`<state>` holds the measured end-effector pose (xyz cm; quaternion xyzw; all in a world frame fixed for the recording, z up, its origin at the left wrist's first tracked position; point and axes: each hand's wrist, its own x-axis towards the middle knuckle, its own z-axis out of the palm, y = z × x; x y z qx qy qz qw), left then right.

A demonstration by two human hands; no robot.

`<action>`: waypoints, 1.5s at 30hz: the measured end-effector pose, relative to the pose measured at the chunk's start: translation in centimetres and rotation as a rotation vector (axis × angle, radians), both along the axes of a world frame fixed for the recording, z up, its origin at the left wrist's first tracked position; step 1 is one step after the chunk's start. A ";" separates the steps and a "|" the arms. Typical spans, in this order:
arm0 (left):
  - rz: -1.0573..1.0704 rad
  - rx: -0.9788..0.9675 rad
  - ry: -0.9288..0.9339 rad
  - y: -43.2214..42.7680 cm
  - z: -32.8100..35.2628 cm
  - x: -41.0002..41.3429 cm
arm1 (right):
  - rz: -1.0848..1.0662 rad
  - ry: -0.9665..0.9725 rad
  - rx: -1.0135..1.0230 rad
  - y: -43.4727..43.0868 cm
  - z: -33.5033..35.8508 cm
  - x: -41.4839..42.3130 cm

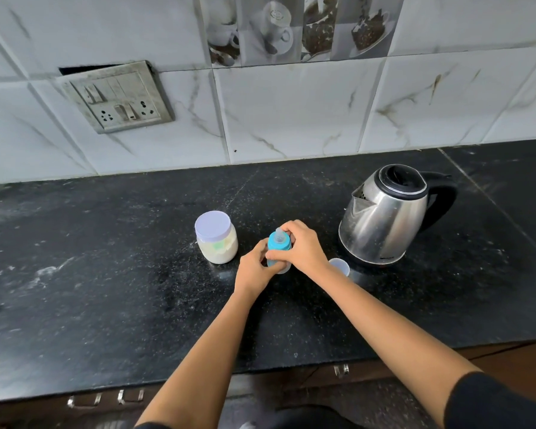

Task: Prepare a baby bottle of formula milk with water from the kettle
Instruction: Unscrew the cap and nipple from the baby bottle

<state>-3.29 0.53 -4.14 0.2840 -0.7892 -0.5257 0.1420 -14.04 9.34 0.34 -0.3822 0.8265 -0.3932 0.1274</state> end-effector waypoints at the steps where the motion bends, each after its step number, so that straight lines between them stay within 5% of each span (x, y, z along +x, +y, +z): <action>1: 0.000 -0.013 -0.012 -0.1 -0.1 0.0 | 0.006 0.006 -0.027 0.1 -0.2 -0.1; 7: 0.005 -0.086 -0.061 -0.4 -0.3 -0.2 | 0.165 -0.083 -0.122 0.6 -0.7 -1.7; 13: -0.009 -0.082 -0.054 -0.9 -0.9 -0.5 | 0.478 -0.337 0.093 0.6 1.7 -5.3; 18: -0.031 -0.049 -0.047 -1.0 -1.1 -0.3 | 0.250 -0.369 -0.049 2.0 0.0 -5.5; 24: -0.042 -0.044 -0.037 -1.1 -1.3 -0.4 | 0.427 -0.354 -0.025 2.1 -0.3 -2.6; 40: -0.005 0.069 0.020 -0.4 -1.3 -0.5 | 0.392 -0.208 -0.001 1.3 1.3 -3.6; 45: 0.057 0.135 0.065 0.7 -0.9 -0.4 | 0.203 -0.416 -0.223 2.7 3.1 -4.1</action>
